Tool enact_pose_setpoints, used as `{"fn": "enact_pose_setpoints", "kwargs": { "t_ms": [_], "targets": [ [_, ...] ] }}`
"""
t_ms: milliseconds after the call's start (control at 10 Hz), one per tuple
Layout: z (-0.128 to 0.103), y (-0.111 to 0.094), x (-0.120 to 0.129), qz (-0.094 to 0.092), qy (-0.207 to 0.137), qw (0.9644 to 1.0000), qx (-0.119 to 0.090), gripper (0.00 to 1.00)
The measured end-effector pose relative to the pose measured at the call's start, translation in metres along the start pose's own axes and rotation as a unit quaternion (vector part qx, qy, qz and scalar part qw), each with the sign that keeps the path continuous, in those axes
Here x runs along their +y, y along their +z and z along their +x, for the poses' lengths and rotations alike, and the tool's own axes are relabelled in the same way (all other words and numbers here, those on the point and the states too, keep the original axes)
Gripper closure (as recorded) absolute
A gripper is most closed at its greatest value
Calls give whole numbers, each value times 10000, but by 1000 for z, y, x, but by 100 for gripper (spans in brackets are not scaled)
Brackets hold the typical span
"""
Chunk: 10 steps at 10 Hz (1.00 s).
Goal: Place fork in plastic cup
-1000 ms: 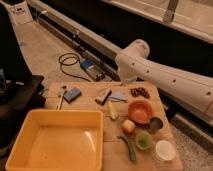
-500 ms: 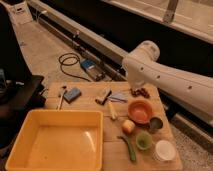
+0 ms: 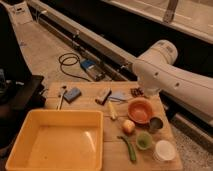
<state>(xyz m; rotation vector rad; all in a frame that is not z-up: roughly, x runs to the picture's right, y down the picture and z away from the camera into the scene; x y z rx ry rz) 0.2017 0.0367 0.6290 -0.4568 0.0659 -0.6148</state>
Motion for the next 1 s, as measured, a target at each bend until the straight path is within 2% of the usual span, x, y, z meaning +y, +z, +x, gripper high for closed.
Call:
{"fn": "enact_pose_setpoints", "kwargs": {
  "t_ms": [200, 300, 400, 1000],
  "targets": [
    [-9, 8, 21, -289, -101, 9994, -143, 100],
    [-15, 18, 35, -515, -106, 9983, -251, 100],
    [-15, 24, 45, -640, -61, 9975, -310, 100],
    [-16, 24, 44, -642, -84, 9974, -316, 100]
  ]
}}
